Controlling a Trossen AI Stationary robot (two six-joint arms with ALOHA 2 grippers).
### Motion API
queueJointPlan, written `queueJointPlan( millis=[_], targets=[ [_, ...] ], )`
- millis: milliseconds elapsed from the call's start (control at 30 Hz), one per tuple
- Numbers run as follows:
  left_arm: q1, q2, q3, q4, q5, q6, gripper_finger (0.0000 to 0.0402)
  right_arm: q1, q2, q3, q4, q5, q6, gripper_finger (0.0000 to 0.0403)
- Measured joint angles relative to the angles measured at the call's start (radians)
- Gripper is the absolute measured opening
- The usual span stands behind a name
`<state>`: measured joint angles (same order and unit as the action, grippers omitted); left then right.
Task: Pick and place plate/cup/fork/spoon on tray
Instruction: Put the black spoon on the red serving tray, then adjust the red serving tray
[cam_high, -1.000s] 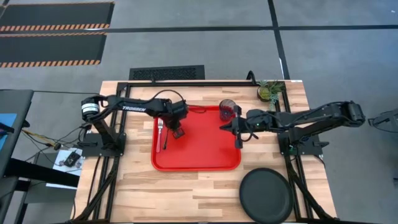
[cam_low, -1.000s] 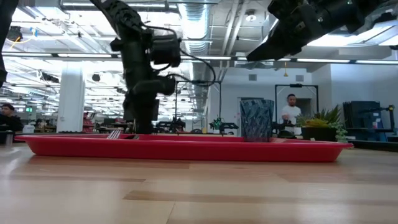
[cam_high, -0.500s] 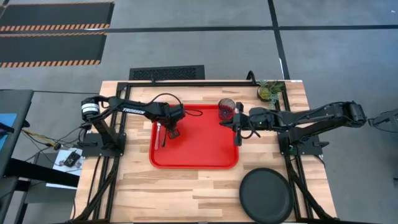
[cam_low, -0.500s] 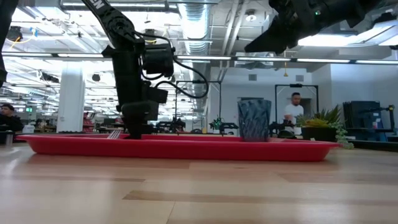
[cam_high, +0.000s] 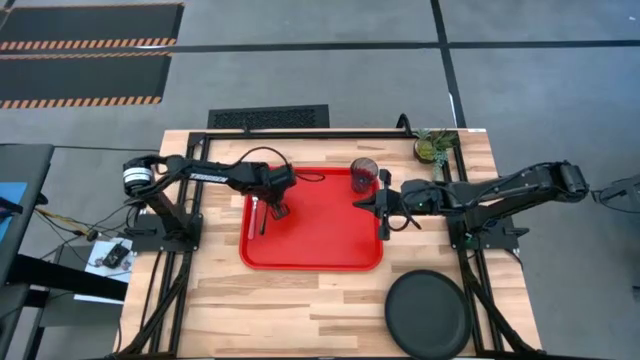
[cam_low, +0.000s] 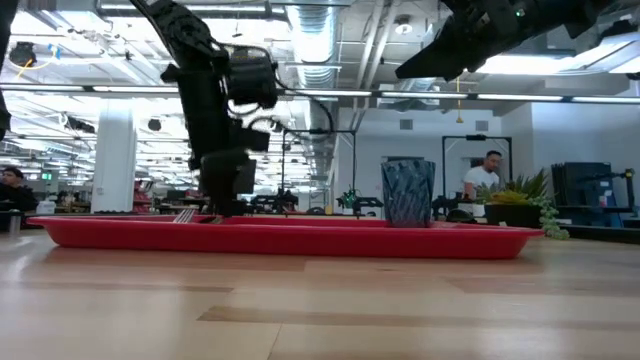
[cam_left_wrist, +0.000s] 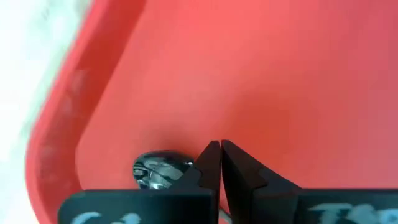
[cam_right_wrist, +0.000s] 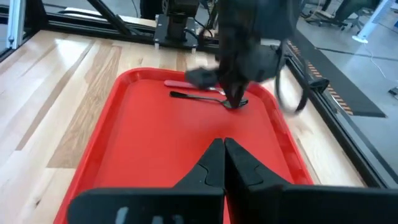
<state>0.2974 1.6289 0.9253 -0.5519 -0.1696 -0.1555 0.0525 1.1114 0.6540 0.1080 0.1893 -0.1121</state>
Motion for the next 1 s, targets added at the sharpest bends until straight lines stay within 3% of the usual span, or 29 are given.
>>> queueJointPlan(
  millis=[133,267,533,700,1000],
  targets=[
    [-0.022,-0.117,-0.028,0.046,0.087,0.010,0.0000,0.011,0.000,0.000,-0.044,-0.002,0.080,0.0012],
    [-0.077,-0.261,-0.170,0.242,0.204,0.013,0.0000,0.068,0.003,0.000,-0.198,-0.004,0.227,0.0012],
    [-0.183,-0.475,-0.459,0.693,0.218,0.038,0.0000,0.214,0.114,0.000,-0.396,-0.008,0.503,0.0012],
    [-0.211,-0.522,-0.559,0.865,0.218,0.030,0.0000,0.234,0.229,0.004,-0.387,-0.023,0.567,0.0012],
    [-0.212,-0.526,-0.571,0.883,0.263,0.026,0.0000,0.201,0.369,0.024,-0.390,-0.114,0.583,0.0012]
  ],
)
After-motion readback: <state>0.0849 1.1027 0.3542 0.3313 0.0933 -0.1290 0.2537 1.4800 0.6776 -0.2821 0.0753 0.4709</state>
